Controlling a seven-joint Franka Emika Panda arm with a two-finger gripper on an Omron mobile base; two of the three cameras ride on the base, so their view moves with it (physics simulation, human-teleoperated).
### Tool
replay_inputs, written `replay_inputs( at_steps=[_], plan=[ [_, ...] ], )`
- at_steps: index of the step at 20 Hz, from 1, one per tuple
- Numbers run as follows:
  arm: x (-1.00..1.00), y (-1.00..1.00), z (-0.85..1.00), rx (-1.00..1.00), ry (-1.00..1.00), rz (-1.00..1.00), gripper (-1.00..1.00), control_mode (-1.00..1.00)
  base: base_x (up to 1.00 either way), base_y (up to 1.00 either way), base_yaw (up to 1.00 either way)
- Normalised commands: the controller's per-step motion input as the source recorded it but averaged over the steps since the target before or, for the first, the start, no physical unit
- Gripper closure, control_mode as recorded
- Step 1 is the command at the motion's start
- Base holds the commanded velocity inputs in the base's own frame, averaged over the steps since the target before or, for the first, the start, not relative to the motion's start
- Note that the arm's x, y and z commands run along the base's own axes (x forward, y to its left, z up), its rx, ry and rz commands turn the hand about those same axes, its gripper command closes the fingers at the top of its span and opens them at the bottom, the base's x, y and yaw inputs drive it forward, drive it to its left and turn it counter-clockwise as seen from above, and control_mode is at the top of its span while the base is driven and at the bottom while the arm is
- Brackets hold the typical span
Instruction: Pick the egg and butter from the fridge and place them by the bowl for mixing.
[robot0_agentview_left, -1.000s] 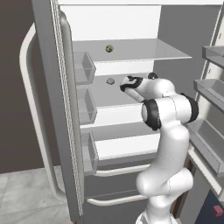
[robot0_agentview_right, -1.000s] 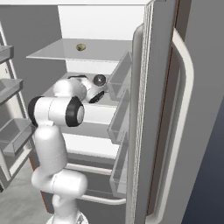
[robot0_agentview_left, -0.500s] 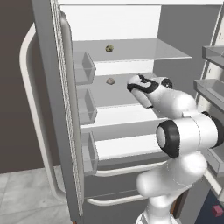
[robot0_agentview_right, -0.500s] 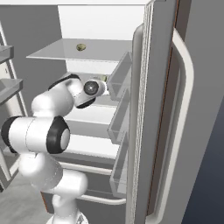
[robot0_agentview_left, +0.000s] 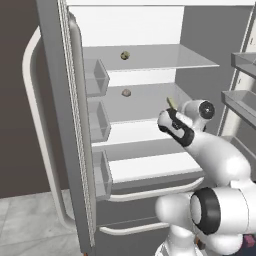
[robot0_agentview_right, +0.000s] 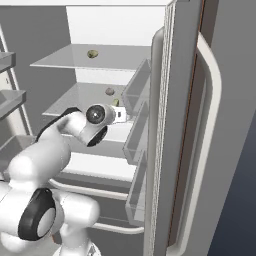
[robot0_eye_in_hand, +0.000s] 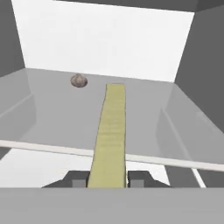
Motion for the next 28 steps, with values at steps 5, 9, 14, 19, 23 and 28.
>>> replay_inputs(
  at_steps=[5,9,14,19,23,28],
  plan=[
    [-0.98,0.0,1.0,-0.09,0.51,0.0,1.0,-1.0,0.0,0.0,0.0],
    [-0.89,0.0,1.0,-0.07,0.44,0.0,1.0,-1.0,0.0,0.0,0.0],
    [-1.0,-0.19,0.7,-0.01,0.11,0.0,1.0,-1.0,0.0,0.0,0.0],
    [-1.0,-0.13,0.44,0.03,-0.37,0.04,1.0,-1.0,0.0,0.0,0.0],
    [-0.43,0.0,0.16,0.0,-0.29,0.0,1.0,-1.0,0.0,0.0,0.0],
    [-0.22,0.14,0.0,0.0,0.0,0.03,1.0,-1.0,0.0,0.0,0.0]
  ],
)
